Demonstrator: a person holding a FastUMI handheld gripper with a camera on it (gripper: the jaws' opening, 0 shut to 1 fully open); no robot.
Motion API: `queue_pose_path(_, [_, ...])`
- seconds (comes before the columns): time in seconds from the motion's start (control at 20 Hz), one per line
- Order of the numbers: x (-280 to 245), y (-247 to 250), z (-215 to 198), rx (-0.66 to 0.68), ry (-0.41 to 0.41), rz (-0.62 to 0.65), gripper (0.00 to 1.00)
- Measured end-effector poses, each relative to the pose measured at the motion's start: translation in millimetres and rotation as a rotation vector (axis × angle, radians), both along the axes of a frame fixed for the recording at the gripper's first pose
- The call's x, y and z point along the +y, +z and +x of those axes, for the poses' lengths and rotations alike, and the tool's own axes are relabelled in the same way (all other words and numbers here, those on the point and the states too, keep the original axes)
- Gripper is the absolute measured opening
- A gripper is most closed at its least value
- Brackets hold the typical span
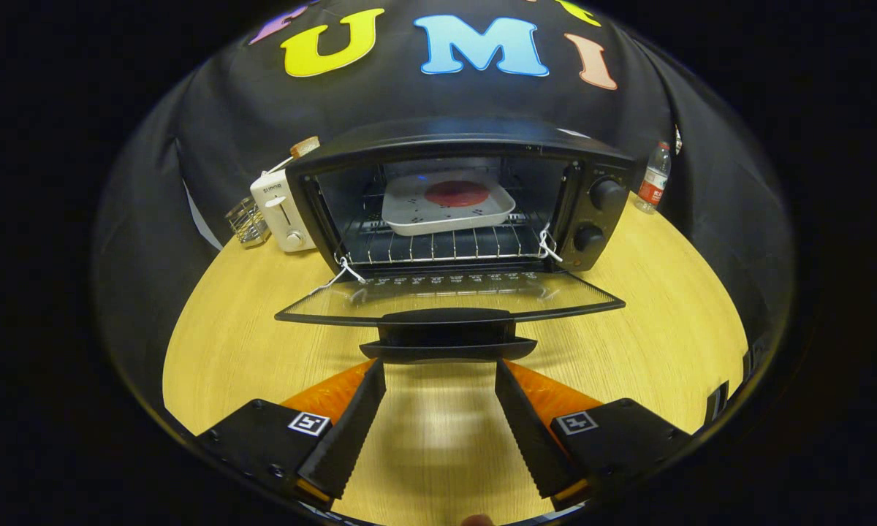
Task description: Open the toaster oven, put the food inside, and close the toaster oven door.
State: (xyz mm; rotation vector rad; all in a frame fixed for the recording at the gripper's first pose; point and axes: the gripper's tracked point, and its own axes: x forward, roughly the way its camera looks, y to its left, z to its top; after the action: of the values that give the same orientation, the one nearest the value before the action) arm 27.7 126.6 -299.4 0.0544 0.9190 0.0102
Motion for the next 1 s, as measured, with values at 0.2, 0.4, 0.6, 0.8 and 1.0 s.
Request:
queue_pose_path(0.2, [-1.0, 15.2, 9.1, -0.074, 0.031, -0.054, 0.96])
queue_pose_path(0.4, [-1.1, 35.4, 22.8, -0.148, 0.036, -0.067, 0.97])
queue_pose_path(0.6, [-6.3, 46.9, 42.4, -0.198, 0.050, -0.104, 0.97])
queue_pose_path(0.8, [-14.0, 60.0, 63.7, -0.251, 0.029, -0.088, 0.97])
queue_pose_path(1.0, [-23.7, 91.3, 66.6, -0.355, 0.022, -0.079, 0.97])
